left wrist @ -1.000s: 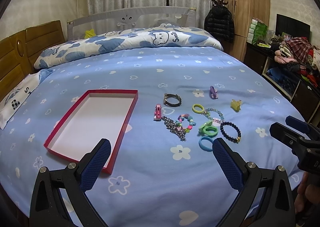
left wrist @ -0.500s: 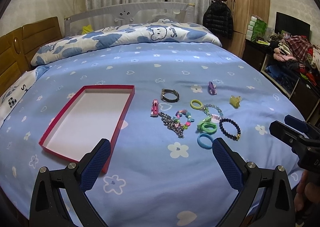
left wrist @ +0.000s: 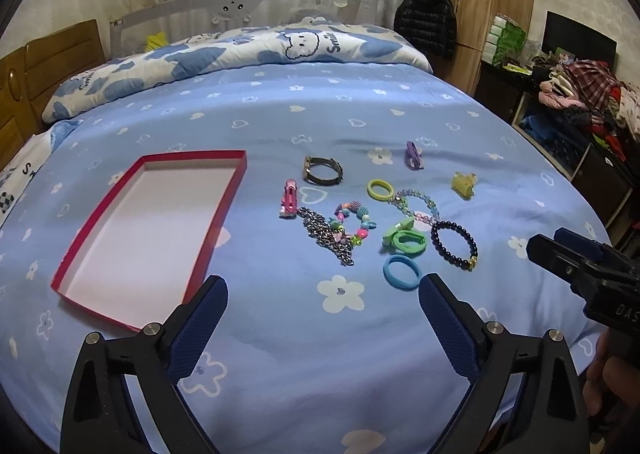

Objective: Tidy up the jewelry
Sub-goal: 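Grasp the blue hair tie with the left tool while the right tool grasps the black bead bracelet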

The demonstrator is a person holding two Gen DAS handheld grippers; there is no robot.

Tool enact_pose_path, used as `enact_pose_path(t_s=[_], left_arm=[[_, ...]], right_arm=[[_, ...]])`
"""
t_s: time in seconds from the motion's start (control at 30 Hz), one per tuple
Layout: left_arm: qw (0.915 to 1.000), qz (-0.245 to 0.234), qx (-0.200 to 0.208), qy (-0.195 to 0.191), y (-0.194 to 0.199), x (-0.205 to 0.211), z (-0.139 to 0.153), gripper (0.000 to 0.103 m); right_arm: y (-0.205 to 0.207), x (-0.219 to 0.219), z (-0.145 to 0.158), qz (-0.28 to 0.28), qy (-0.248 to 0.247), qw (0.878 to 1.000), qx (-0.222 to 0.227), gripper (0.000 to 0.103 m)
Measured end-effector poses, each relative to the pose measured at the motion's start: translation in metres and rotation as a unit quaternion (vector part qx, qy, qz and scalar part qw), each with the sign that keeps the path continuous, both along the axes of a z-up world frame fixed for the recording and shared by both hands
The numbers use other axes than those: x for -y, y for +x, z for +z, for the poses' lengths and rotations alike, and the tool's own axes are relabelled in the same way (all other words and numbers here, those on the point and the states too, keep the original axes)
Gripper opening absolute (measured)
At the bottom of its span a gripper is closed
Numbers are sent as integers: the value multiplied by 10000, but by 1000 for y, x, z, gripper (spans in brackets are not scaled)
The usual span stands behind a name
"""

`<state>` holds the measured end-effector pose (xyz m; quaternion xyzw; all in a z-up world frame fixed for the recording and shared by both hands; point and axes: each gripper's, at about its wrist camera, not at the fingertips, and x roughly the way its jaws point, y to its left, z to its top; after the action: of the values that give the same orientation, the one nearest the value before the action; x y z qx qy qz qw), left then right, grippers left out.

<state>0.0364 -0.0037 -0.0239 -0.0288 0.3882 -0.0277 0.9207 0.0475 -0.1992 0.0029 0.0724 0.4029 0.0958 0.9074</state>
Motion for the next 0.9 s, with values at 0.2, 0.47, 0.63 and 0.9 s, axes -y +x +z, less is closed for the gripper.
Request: enact_pose_path(t_s=[0.2,0.47,0.63,0.9], left_arm=[[9999,-84,-47,52,9,3,-2,94],[9991,-313,-261,99,30,14,-16,88],[9965,-476,-692,18,56,18,-35,76],[9903,-699,-1198,-88,96,24,-55,64]], right_arm=[[7,6,-8,6,42,9999,-119,87],[19,11,-19,13,87,9996,-266,76],[36,16,-35,-3,105,9984,-553,60],[63,20,-60,46,93,9953,-965,51]])
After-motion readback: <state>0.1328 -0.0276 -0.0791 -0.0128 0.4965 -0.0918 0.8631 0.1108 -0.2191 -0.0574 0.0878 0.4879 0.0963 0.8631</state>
